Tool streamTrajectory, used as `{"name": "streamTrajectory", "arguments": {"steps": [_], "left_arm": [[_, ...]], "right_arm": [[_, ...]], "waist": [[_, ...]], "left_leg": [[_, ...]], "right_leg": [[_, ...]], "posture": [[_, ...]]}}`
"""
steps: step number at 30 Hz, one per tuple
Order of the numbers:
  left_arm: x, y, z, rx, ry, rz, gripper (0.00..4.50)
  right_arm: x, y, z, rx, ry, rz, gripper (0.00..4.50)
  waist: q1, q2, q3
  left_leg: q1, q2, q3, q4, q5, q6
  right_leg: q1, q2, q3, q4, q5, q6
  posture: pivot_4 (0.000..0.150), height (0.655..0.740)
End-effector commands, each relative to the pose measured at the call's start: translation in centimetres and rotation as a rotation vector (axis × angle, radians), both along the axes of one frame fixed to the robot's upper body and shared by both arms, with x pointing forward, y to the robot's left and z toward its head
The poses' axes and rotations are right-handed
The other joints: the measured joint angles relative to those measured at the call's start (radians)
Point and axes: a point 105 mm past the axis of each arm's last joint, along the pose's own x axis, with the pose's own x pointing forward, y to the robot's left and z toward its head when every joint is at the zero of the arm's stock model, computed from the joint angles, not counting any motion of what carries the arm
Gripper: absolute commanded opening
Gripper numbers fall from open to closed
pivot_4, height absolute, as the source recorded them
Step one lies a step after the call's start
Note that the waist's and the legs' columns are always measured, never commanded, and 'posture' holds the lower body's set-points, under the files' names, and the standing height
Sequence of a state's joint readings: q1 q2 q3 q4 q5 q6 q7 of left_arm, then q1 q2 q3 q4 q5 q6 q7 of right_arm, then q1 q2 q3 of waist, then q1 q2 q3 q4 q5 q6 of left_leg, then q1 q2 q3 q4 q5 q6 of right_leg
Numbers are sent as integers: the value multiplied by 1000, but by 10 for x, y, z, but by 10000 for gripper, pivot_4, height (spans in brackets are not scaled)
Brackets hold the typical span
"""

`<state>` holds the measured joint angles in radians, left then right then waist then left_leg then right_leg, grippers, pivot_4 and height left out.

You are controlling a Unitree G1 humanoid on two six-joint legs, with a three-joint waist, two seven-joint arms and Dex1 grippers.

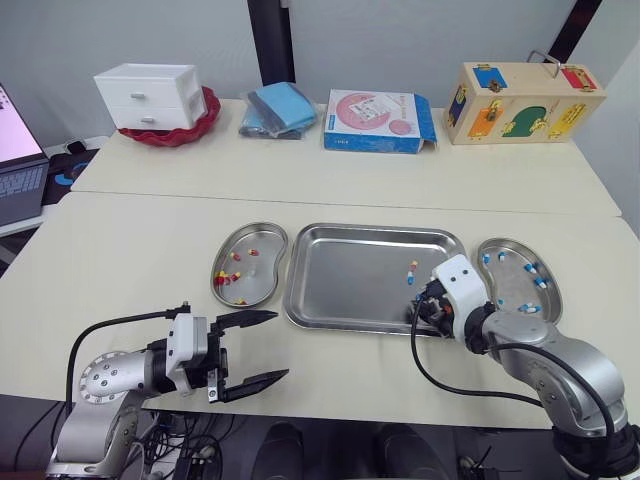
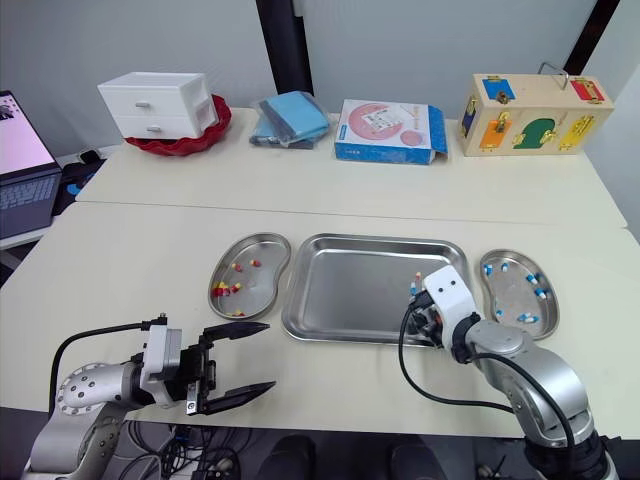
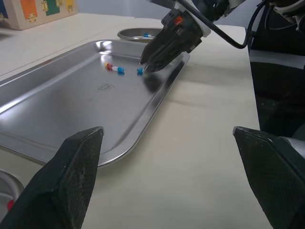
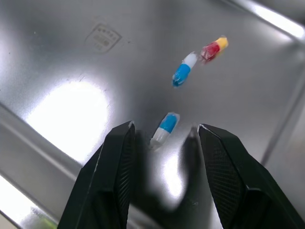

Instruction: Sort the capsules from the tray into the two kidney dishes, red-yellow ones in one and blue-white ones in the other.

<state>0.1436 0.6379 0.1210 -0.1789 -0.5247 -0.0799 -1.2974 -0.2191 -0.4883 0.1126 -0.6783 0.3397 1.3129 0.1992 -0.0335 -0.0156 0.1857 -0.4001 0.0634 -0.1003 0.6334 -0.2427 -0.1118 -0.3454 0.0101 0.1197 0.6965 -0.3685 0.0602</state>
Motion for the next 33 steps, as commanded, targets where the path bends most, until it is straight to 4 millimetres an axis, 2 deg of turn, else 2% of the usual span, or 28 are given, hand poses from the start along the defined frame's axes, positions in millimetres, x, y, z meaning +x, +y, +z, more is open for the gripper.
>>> {"name": "streamTrajectory", "arguments": {"steps": [1, 4, 8, 13, 15, 18, 21, 26, 30, 33], "left_arm": [[0, -2, 5, -4, -39, -3, 45000], [0, -2, 4, -5, -42, -3, 45000], [0, -3, 4, -5, -44, -5, 45000], [0, -3, 4, -5, -46, -8, 45000], [0, -4, 4, -7, -50, -9, 45000], [2, -5, 7, -13, -60, -11, 45000], [5, -5, 8, -11, -50, -15, 45000], [5, -7, 12, -45, -52, -39, 45000], [3, -9, 14, -82, -58, -66, 45000], [4, -12, 14, -93, -60, -77, 45000]], "right_arm": [[2, 3, 4, -15, -21, 14, 23247], [2, 3, 2, -27, -19, 19, 23247], [2, 5, 1, -33, -14, 32, 15775], [1, 6, 1, -28, -14, 37, 2964], [1, 10, 8, -1, -42, 63, 129], [-4, 13, 18, 21, -81, 103, 129], [-12, 7, 28, 32, -122, 120, 129], [-32, -1, 59, 164, -242, 149, 129], [-39, -34, 62, 194, -279, -12, 129], [-39, -69, 59, 190, -296, -177, 129]], "waist": [[-1, 0, 0], [-2, 0, 0], [-2, 0, 0], [-2, 0, 0], [-2, 0, 0], [-2, 0, 0], [1, 0, 0], [0, 0, 0], [0, 0, 0], [0, 0, 0]], "left_leg": [[0, 0, 0, 0, 0, 0], [0, 0, 0, 0, 0, 0], [0, 0, 0, 0, 0, 0], [0, 0, 0, 0, 0, 0], [0, 0, 0, 0, 0, 0], [0, 0, 0, 0, 0, 0], [-1, 0, 0, 0, 0, 0], [-1, 0, 0, 0, 0, 0], [-1, 0, 0, -1, 0, 0], [0, 0, 1, -1, 0, 0]], "right_leg": [[0, 0, 0, 0, 0, 0], [0, 0, 0, 0, 0, 0], [0, 0, 0, 0, 0, 0], [0, 0, 0, 0, 0, 0], [0, 0, 0, 0, 0, 0], [0, 0, 0, 0, 0, 0], [-1, 0, 0, 0, 0, 0], [-1, 0, 0, 0, 0, 0], [-1, 0, 0, 0, 0, 0], [0, 0, 0, 0, 0, 0]], "posture": [[1500, 7302], [1500, 7302], [1500, 7302], [1500, 7302], [1500, 7302], [1500, 7302], [1500, 7302], [1500, 7302], [1500, 7302], [1500, 7302]]}}
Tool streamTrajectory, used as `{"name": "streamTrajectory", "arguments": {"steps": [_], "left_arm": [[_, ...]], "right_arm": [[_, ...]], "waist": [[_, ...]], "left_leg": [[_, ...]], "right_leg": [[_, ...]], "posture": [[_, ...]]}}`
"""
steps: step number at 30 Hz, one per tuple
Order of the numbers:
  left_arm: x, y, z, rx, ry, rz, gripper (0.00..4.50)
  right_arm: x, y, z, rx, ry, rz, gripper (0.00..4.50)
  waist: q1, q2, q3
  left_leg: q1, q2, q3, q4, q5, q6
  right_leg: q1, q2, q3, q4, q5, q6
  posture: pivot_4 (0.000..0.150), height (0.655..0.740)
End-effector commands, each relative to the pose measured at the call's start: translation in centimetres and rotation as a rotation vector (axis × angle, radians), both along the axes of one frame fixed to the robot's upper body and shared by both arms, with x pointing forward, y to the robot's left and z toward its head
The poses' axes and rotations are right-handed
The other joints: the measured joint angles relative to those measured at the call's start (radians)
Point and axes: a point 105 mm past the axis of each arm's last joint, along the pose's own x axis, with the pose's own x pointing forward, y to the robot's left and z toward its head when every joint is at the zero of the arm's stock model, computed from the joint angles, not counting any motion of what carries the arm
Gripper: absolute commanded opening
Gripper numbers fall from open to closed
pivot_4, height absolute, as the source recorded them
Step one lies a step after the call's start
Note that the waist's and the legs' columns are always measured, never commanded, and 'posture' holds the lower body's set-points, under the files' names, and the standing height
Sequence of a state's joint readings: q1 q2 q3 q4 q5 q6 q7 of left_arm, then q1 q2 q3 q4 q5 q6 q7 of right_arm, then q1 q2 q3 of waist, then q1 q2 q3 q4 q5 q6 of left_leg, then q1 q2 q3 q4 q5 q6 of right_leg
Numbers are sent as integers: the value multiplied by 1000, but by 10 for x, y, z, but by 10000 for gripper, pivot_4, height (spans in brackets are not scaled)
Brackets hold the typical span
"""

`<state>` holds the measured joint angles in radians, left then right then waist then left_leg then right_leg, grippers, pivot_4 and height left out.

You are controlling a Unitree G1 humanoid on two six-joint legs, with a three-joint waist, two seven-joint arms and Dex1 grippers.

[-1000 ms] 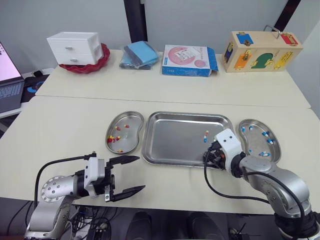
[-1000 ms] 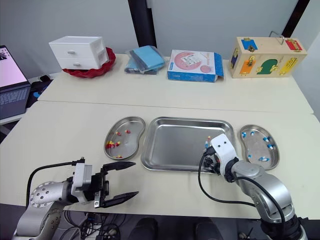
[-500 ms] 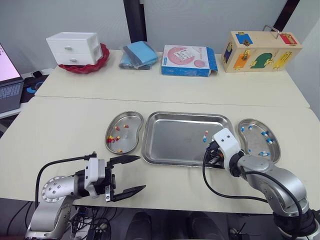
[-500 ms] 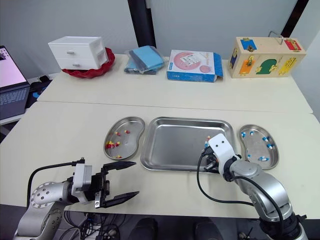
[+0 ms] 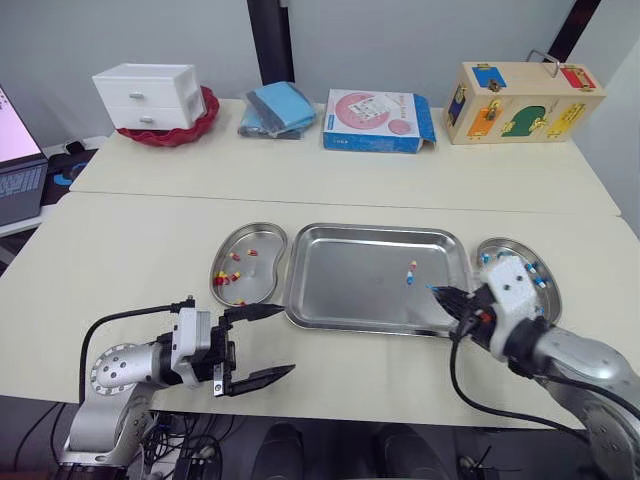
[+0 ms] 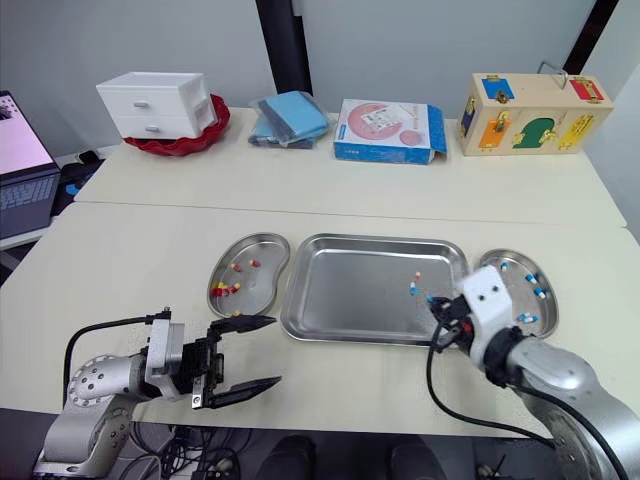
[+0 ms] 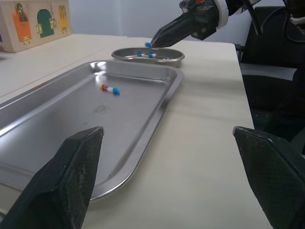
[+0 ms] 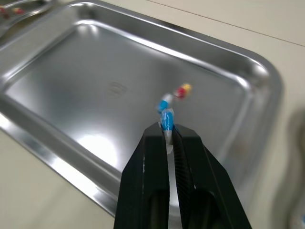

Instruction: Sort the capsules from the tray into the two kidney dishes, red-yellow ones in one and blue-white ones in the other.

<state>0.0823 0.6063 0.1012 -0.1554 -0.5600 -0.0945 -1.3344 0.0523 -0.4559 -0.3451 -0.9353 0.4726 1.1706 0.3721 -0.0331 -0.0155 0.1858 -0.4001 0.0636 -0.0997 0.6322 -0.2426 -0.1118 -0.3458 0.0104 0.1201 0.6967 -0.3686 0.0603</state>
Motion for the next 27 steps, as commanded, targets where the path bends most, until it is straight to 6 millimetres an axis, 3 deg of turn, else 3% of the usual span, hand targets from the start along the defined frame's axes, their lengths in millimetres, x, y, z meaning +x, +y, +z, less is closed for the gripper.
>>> {"name": "streamTrajectory", "arguments": {"steps": [1, 10, 12, 20, 25, 27], "left_arm": [[-2, -4, 5, -32, -20, -24, 45000], [0, -7, 8, -54, -28, -27, 45000], [-1, -8, 8, -58, -31, -26, 45000], [-1, -10, 12, -85, -44, -13, 45000], [3, -9, 18, -107, -49, 49, 45000], [5, -4, 19, -93, -26, 104, 45000]], "right_arm": [[-1, -31, 9, -2, -53, -141, 129], [7, -71, 0, -10, -28, -345, 129], [10, -77, -1, -15, -31, -378, 7032], [12, -79, 3, -21, -69, -390, 26957], [9, -68, 8, -57, -117, -297, 42007], [4, -61, 8, -90, -137, -234, 42007]], "waist": [[0, 0, 0], [-2, 0, 0], [-2, 0, 0], [-2, 0, 0], [-2, 0, 0], [-1, 0, 0]], "left_leg": [[0, 0, 0, 0, 0, 0], [0, 0, 1, 0, 0, 0], [0, 0, 1, -1, 0, 0], [0, 0, 1, -1, 0, 0], [0, 0, 1, -1, 0, 0], [0, 0, 1, -1, 0, 0]], "right_leg": [[0, 0, 0, 0, 0, 0], [0, 0, 1, 0, 0, 0], [0, 0, 1, 0, 0, 0], [0, 0, 1, 0, 0, 0], [0, 0, 1, 0, 0, 0], [0, 0, 1, 0, 0, 0]], "posture": [[1500, 7302], [1500, 7302], [1500, 7302], [1500, 7302], [1500, 7302], [1500, 7302]]}}
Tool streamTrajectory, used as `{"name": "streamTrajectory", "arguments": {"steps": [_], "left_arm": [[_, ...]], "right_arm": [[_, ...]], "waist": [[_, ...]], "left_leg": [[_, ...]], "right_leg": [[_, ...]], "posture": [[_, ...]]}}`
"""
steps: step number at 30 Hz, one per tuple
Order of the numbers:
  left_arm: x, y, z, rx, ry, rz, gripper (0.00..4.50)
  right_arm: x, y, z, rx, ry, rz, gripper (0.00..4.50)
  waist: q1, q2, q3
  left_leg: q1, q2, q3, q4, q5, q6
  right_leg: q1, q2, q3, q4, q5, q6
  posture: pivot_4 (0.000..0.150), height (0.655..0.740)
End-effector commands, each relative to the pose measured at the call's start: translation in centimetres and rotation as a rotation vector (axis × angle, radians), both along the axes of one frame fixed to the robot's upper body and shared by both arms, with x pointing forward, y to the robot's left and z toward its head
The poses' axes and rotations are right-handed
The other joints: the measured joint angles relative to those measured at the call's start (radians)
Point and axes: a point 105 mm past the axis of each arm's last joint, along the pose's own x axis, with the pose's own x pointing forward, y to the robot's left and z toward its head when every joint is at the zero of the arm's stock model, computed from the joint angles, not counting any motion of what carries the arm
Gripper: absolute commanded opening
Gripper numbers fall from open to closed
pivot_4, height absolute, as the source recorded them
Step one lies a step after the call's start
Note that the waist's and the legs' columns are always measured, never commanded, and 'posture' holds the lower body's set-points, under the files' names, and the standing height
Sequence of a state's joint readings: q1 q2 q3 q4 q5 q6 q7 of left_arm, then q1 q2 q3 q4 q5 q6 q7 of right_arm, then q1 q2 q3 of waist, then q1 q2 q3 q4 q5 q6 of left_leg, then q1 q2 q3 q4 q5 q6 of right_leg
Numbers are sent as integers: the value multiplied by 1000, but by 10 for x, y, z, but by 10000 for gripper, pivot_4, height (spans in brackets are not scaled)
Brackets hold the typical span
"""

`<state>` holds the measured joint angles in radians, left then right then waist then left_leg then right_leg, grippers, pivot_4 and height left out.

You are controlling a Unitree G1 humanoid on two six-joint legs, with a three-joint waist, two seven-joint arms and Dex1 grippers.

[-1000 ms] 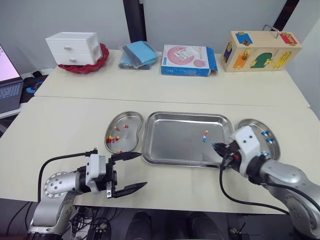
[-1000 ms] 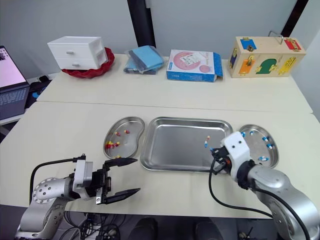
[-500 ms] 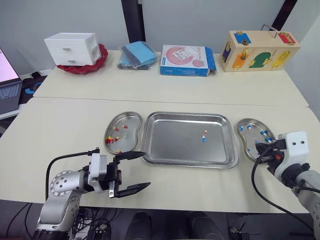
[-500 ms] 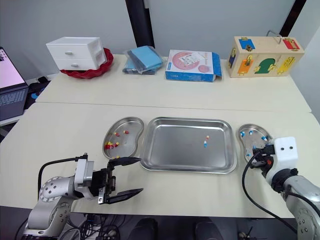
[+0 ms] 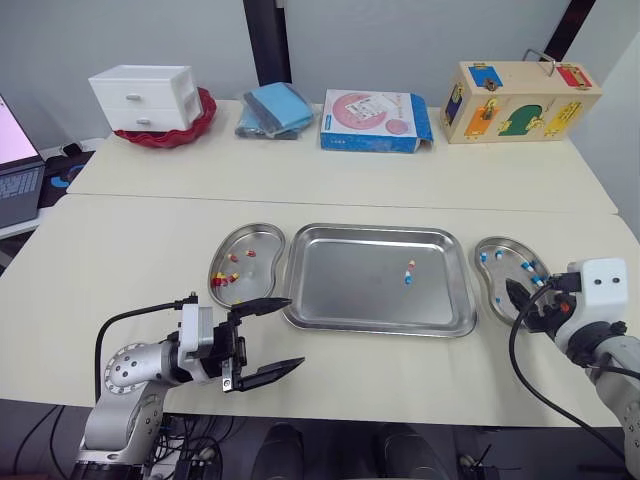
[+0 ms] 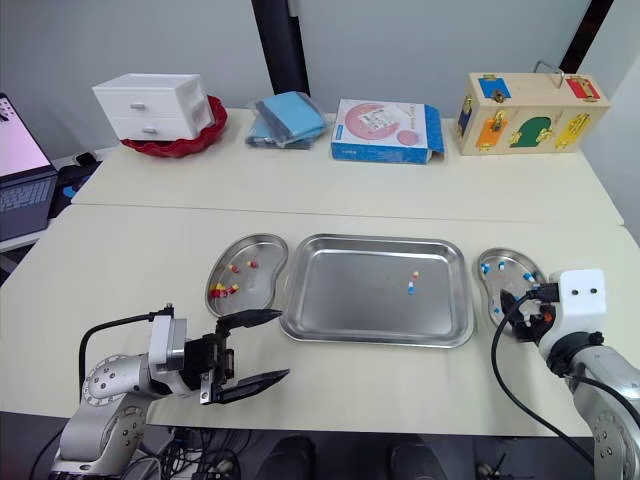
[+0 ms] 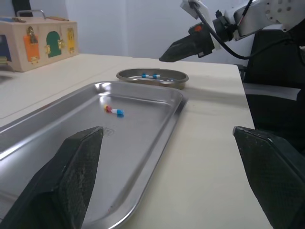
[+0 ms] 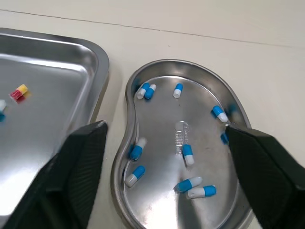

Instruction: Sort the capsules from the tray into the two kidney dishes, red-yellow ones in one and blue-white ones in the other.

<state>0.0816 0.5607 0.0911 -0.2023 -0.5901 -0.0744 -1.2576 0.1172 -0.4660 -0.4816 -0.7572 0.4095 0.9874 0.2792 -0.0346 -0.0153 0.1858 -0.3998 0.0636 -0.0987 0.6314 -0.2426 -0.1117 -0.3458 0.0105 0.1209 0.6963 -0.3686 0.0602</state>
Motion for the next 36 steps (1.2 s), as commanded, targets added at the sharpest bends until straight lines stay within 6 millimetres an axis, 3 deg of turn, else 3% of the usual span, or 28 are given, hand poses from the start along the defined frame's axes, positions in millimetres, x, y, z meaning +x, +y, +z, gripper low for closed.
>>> {"name": "streamTrajectory", "arguments": {"steps": [1, 5, 9, 12, 18, 23, 31, 36], "left_arm": [[4, 9, 7, 22, 16, 113, 45000], [6, 30, -5, 133, 126, 288, 45000], [1, 67, -23, 257, 252, 469, 45000], [-10, 95, -36, 367, 320, 543, 45000], [-26, 129, -42, 430, 383, 665, 45000], [-36, 135, -33, 376, 426, 717, 45000], [-40, 134, -29, 394, 419, 702, 45000], [-33, 112, -23, 375, 377, 570, 45000]], "right_arm": [[-7, 16, 15, -89, -94, 121, 42007], [-21, 38, 16, -146, -145, 305, 42007], [-45, 48, -2, -189, -70, 492, 42007], [-65, 40, -19, -205, 40, 580, 42007], [-82, 14, -33, -163, 162, 582, 42007], [-85, -5, -40, -119, 191, 532, 43582], [-85, -5, -45, -119, 192, 548, 43582], [-87, -7, -44, -122, 191, 561, 43582]], "waist": [[0, 0, 0], [-1, 0, 0], [1, 0, 0], [2, -1, 0], [2, -2, 1], [2, -3, 0], [2, -3, 0], [2, -3, 0]], "left_leg": [[0, 0, 0, 0, 0, 0], [0, 0, 0, 0, 0, 0], [0, 0, 0, 0, 0, 0], [1, 0, 0, 0, 0, 0], [3, 0, 1, 0, 0, 0], [3, 1, 1, 0, 0, 0], [3, 0, 1, -1, 0, 0], [3, 0, 1, -1, 0, 0]], "right_leg": [[0, 0, 0, 0, 0, 0], [0, 0, 0, 0, 0, 0], [1, 0, 0, -1, 0, 0], [2, 0, 0, -1, 0, 0], [3, 0, 1, -1, -1, 0], [3, 0, 0, -1, -1, -1], [3, 0, 1, -2, -1, -1], [3, 0, 1, -2, -1, -1]], "posture": [[1500, 7302], [1500, 7302], [1500, 7302], [1500, 7302], [1500, 7302], [1500, 7302], [1500, 7302], [1500, 7302]]}}
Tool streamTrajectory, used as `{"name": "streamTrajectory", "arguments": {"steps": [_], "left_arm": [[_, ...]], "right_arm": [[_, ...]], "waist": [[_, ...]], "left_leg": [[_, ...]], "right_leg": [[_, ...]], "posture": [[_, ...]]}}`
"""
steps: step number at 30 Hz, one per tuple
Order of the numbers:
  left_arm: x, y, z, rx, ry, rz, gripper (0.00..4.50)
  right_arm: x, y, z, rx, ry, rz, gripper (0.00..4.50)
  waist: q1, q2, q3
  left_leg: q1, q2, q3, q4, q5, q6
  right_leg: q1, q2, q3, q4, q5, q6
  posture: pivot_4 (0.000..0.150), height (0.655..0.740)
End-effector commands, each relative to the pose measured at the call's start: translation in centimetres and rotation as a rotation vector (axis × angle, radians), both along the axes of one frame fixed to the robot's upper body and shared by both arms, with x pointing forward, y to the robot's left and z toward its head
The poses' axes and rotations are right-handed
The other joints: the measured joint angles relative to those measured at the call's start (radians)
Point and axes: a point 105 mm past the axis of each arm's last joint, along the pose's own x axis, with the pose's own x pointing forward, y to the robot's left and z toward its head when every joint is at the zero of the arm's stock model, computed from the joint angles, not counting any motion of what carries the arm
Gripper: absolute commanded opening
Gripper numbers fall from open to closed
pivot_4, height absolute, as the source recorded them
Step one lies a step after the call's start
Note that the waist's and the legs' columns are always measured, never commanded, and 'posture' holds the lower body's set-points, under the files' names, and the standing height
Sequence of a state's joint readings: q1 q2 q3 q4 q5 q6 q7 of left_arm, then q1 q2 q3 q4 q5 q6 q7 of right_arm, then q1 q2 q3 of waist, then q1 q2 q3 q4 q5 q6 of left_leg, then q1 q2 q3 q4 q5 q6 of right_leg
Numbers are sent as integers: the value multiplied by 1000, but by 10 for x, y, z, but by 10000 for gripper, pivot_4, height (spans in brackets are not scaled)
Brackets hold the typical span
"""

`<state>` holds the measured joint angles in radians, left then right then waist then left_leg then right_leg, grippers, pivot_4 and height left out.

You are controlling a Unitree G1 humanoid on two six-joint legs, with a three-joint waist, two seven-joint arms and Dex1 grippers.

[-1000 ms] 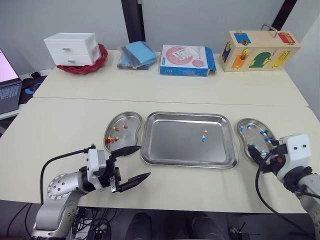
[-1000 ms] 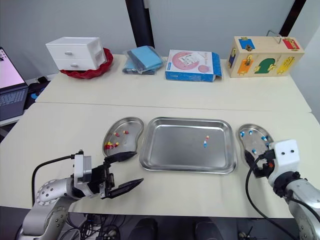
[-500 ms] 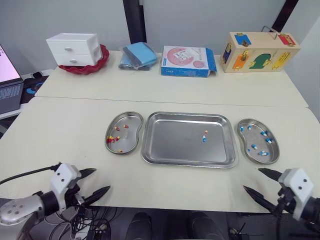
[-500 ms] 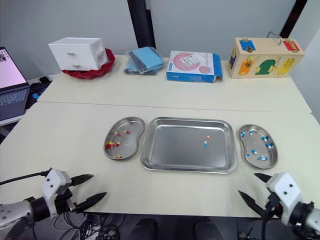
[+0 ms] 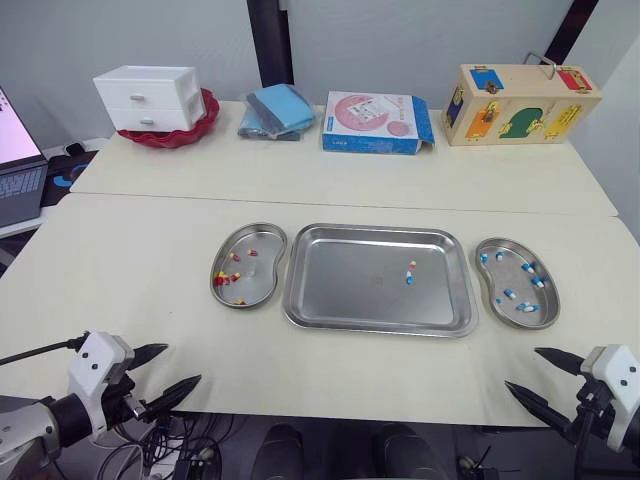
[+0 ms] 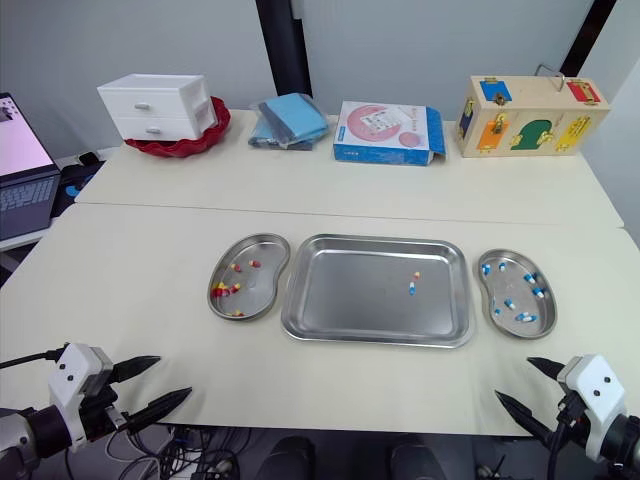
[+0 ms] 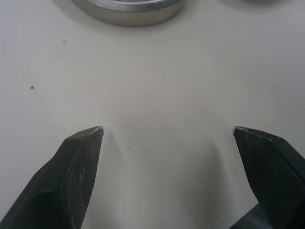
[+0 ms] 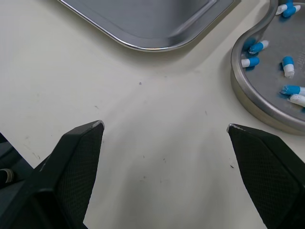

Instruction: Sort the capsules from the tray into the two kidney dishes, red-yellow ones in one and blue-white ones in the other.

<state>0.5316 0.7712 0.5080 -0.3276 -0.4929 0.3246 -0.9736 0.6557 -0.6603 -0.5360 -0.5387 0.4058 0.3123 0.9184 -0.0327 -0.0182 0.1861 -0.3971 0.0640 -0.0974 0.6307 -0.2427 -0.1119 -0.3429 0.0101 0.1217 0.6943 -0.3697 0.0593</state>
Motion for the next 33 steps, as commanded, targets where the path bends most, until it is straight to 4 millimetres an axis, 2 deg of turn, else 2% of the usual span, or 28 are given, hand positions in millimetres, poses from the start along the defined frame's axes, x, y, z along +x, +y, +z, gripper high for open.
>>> {"name": "streamTrajectory", "arguments": {"steps": [1, 8, 11, 17, 21, 26, 30, 33], "left_arm": [[7, -23, 14, -19, -65, -133, 45000], [20, -74, 21, -159, -166, -327, 45000], [26, -89, 22, -214, -206, -376, 45000], [33, -103, 14, -246, -237, -441, 45000], [38, -111, 10, -267, -247, -452, 45000], [39, -114, 10, -278, -261, -462, 45000], [42, -115, 11, -273, -271, -470, 45000], [42, -118, 11, -273, -275, -486, 45000]], "right_arm": [[-1, -3, 5, -18, -16, 15, 43582], [-10, -2, 7, -32, -8, 40, 43582], [-13, 1, 8, -36, -8, 43, 43582], [-19, 8, 8, -41, -2, 56, 43582], [-19, 29, 17, -23, -18, 109, 43582], [5, 65, 36, 48, -93, 103, 43582], [27, 87, 36, 76, -101, 80, 43582], [51, 100, 35, 99, -134, 26, 43582]], "waist": [[1, 0, 0], [1, 1, 0], [2, 1, 0], [0, 1, -1], [1, 2, -1], [-3, 1, -2], [1, 1, -2], [1, 1, -2]], "left_leg": [[0, 0, 0, 0, 0, 0], [0, 0, 0, 0, 0, 0], [0, 0, 0, 0, 0, 0], [1, 0, 0, 0, 0, 0], [1, 0, 0, 0, 0, 0], [1, 0, -1, 1, 0, 0], [2, 0, -1, 1, 0, 0], [1, 0, -3, 1, 0, 0]], "right_leg": [[0, 0, 0, 0, 0, 0], [1, 0, 0, 0, 0, 0], [1, 0, 0, 0, 0, 0], [2, 0, 0, 0, 0, 0], [2, 0, 0, 0, 0, 0], [2, 1, 0, 1, 0, 0], [3, 0, -1, 2, 0, 0], [2, 0, -1, 2, 0, 0]], "posture": [[1500, 7302], [1500, 7302], [1500, 7302], [1500, 7302], [1500, 7302], [1500, 7302], [1500, 7302], [1500, 7302]]}}
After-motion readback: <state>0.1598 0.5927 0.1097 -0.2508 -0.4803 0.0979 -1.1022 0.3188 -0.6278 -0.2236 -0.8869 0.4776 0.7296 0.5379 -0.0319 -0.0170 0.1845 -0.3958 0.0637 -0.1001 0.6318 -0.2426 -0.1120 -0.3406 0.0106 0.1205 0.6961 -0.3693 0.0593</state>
